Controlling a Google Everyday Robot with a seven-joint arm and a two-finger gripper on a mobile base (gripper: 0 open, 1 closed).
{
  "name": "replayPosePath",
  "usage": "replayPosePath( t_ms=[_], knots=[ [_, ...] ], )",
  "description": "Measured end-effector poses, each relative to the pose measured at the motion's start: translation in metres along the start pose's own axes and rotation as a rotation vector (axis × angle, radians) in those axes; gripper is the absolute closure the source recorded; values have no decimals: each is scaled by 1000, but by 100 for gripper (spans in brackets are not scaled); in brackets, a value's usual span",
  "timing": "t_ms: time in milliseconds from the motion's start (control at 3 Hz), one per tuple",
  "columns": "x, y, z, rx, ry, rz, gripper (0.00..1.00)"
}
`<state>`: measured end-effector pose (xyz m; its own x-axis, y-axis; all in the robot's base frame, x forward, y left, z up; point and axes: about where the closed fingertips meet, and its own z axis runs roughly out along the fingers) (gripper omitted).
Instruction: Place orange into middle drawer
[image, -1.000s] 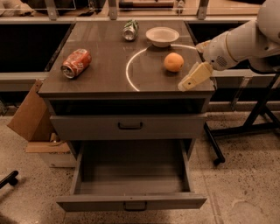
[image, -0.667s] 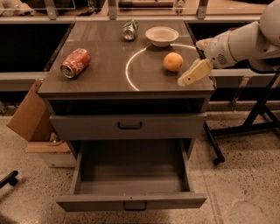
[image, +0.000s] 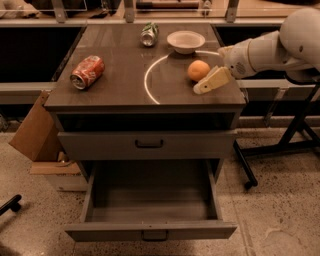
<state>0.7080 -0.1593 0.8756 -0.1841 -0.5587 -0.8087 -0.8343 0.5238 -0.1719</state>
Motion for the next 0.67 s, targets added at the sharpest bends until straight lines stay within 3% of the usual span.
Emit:
replayPosePath(
  t_ms=[667],
  knots=[
    [12, -18, 28, 84, -13, 76, 0]
  ],
)
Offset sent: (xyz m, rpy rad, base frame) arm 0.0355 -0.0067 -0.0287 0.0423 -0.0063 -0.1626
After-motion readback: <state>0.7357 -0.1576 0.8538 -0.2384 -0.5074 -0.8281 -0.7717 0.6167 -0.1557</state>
